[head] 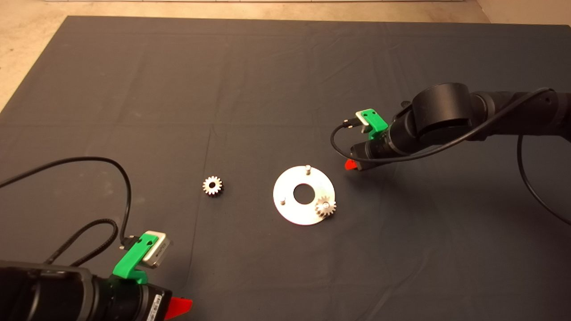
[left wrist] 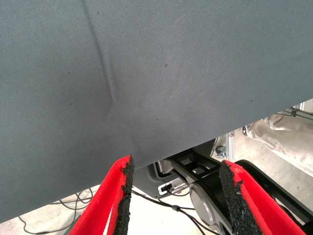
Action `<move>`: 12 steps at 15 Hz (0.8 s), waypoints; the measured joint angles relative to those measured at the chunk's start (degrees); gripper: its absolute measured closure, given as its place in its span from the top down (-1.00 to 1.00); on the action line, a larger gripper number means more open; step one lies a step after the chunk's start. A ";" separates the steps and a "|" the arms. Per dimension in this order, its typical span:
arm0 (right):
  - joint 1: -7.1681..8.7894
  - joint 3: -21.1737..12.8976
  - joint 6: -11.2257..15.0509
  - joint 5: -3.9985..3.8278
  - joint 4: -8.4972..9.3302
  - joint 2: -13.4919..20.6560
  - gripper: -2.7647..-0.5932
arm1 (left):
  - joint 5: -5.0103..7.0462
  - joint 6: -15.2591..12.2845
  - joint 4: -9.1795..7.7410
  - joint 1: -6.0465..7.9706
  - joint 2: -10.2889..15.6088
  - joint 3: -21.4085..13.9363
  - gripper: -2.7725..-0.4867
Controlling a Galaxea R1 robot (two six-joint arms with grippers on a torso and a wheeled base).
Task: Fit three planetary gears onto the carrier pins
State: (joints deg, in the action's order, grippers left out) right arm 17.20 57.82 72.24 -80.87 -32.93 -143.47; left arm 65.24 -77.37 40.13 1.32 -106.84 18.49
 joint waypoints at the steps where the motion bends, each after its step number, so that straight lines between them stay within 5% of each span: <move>1: -0.12 0.23 -0.02 0.04 0.00 0.00 0.20 | -0.06 0.00 0.00 0.00 0.02 0.00 -0.40; 12: -1.94 2.93 -1.90 0.06 -0.01 0.00 0.20 | -0.34 -0.03 0.00 0.00 0.06 0.00 -0.40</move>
State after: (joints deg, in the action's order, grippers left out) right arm 15.26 60.75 70.34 -80.81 -32.94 -143.47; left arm 64.90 -77.40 40.13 1.32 -106.78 18.49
